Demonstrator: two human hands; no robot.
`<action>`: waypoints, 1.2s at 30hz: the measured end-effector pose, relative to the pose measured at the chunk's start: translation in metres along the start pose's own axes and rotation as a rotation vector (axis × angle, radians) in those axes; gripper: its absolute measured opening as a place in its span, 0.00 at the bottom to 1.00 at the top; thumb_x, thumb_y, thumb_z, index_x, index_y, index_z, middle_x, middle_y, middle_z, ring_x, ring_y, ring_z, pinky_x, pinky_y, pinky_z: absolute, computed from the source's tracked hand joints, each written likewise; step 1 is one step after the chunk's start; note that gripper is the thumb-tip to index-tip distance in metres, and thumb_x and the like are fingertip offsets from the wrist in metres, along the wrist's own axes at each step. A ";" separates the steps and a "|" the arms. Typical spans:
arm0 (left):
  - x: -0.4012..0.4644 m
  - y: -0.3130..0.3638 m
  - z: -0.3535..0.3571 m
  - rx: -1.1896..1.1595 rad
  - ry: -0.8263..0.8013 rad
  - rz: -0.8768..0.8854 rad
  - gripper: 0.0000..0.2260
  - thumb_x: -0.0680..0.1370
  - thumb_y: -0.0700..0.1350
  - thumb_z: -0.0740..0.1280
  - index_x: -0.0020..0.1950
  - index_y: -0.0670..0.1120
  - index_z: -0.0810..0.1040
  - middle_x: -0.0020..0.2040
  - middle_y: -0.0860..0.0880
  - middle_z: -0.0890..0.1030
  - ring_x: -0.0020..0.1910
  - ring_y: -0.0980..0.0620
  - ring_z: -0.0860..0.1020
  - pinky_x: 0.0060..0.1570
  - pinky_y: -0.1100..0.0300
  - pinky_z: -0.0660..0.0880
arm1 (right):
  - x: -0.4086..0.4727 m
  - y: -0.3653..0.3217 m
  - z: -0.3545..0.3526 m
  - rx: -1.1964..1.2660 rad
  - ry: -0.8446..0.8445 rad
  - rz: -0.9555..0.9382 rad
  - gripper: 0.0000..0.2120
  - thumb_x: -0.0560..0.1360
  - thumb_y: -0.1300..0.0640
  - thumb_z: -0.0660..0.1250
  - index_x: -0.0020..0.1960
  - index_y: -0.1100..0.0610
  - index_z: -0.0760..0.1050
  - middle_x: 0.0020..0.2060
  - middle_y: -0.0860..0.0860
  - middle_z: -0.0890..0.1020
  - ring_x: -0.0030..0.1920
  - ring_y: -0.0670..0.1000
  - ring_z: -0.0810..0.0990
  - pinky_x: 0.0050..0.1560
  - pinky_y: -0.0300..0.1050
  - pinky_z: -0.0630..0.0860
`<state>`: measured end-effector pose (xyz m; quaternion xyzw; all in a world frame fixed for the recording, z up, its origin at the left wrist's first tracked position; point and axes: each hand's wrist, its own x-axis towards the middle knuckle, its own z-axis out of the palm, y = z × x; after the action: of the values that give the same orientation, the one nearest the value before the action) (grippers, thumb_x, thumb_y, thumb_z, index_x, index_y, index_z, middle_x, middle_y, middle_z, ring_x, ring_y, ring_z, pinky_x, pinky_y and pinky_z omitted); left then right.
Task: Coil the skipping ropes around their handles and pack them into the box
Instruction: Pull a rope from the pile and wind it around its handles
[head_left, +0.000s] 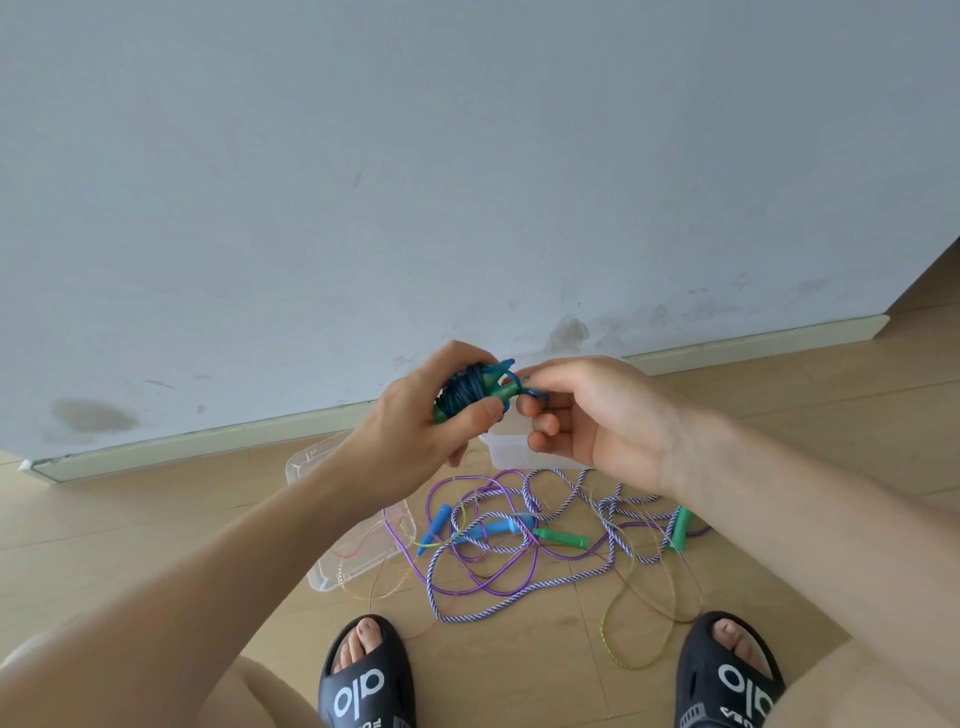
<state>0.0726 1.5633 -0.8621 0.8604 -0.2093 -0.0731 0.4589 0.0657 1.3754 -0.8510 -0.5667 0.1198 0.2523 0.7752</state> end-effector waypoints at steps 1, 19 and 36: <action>0.000 -0.001 -0.002 0.008 -0.003 0.000 0.08 0.79 0.44 0.67 0.57 0.52 0.73 0.38 0.50 0.78 0.27 0.52 0.75 0.36 0.63 0.74 | -0.001 -0.003 -0.002 -0.016 -0.018 0.029 0.06 0.78 0.64 0.63 0.50 0.62 0.78 0.30 0.51 0.76 0.26 0.47 0.67 0.30 0.39 0.72; -0.003 -0.015 -0.010 0.335 -0.082 0.161 0.13 0.73 0.55 0.68 0.55 0.60 0.71 0.40 0.58 0.76 0.38 0.54 0.73 0.36 0.63 0.71 | 0.000 -0.026 -0.028 -0.288 -0.240 0.200 0.13 0.75 0.68 0.68 0.59 0.69 0.78 0.47 0.60 0.84 0.36 0.46 0.80 0.37 0.35 0.79; -0.003 -0.014 -0.007 0.398 -0.082 0.192 0.14 0.74 0.54 0.70 0.56 0.60 0.70 0.41 0.58 0.76 0.39 0.52 0.73 0.36 0.61 0.72 | -0.001 -0.020 -0.027 -0.366 -0.188 0.196 0.07 0.72 0.68 0.72 0.49 0.61 0.81 0.43 0.58 0.83 0.35 0.48 0.79 0.34 0.36 0.78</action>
<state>0.0764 1.5763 -0.8698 0.9064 -0.3190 -0.0215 0.2760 0.0780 1.3456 -0.8430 -0.6575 0.0536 0.3955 0.6390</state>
